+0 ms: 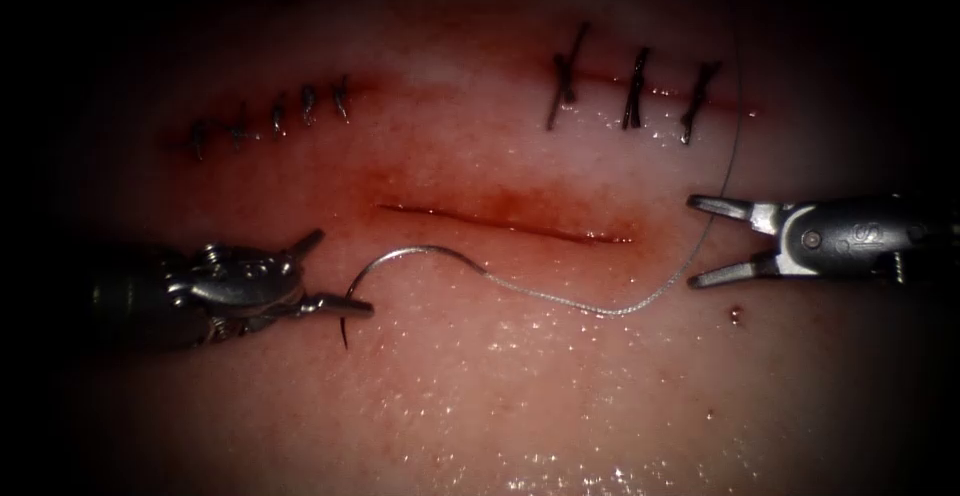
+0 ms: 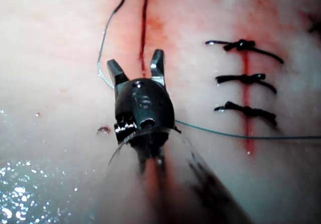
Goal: Wound Closure
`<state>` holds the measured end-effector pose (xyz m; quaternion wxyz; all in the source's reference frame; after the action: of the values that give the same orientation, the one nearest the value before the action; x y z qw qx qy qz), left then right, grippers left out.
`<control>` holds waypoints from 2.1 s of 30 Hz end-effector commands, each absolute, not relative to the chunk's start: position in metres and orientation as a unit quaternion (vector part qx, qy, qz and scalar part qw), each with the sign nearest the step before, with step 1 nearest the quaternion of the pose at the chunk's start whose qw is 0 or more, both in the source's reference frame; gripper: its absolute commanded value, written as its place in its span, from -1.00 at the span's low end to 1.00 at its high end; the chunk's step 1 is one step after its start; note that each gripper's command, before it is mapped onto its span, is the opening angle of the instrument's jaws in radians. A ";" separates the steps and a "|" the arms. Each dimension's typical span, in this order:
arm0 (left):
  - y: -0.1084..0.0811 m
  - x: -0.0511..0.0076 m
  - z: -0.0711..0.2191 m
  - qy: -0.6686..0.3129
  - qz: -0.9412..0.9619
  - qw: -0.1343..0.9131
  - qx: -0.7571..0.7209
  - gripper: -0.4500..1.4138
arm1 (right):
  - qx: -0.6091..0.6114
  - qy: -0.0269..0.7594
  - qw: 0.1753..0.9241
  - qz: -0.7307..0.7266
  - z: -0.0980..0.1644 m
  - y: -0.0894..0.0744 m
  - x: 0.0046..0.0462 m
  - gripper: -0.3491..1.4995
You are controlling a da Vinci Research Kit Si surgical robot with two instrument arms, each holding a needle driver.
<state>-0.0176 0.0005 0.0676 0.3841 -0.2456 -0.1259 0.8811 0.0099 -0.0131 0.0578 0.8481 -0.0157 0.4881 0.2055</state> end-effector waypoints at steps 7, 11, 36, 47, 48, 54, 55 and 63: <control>-0.001 -0.0191 0.069 -0.144 0.889 0.377 -0.217 0.37 | -0.014 0.487 0.849 0.205 0.058 -0.014 0.0107 0.28; -0.001 -0.0191 0.070 -0.153 0.894 0.369 -0.204 0.33 | -0.014 0.486 0.849 0.205 0.058 -0.014 0.0109 0.28; 0.000 -0.0180 0.072 -0.171 0.849 0.470 -0.175 -1.00 | -0.009 0.508 0.835 0.211 0.056 -0.015 0.0135 0.24; 0.000 -0.0177 0.071 -0.181 0.812 0.530 -0.164 -1.00 | -0.009 0.561 0.798 0.221 0.051 -0.015 0.0162 0.39; 0.000 -0.0177 0.071 -0.182 0.810 0.533 -0.164 -1.00 | -0.011 0.562 0.797 0.220 0.050 -0.015 0.0164 0.39; 0.000 -0.0177 0.070 -0.191 0.786 0.560 -0.179 -1.00 | -0.001 0.568 0.797 0.205 0.050 -0.016 0.0187 0.41; 0.000 -0.0178 0.070 -0.197 0.781 0.563 -0.185 -1.00 | 0.000 0.568 0.798 0.202 0.050 -0.017 0.0190 0.41; 0.001 -0.0196 0.068 -0.226 0.731 0.588 -0.262 -1.00 | 0.010 0.558 0.805 0.203 0.053 -0.018 0.0203 0.34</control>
<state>-0.0194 0.0021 0.0670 0.5911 -0.2751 -0.2263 0.7236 0.0197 -0.0170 0.0526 0.8035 0.0112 0.5585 0.2057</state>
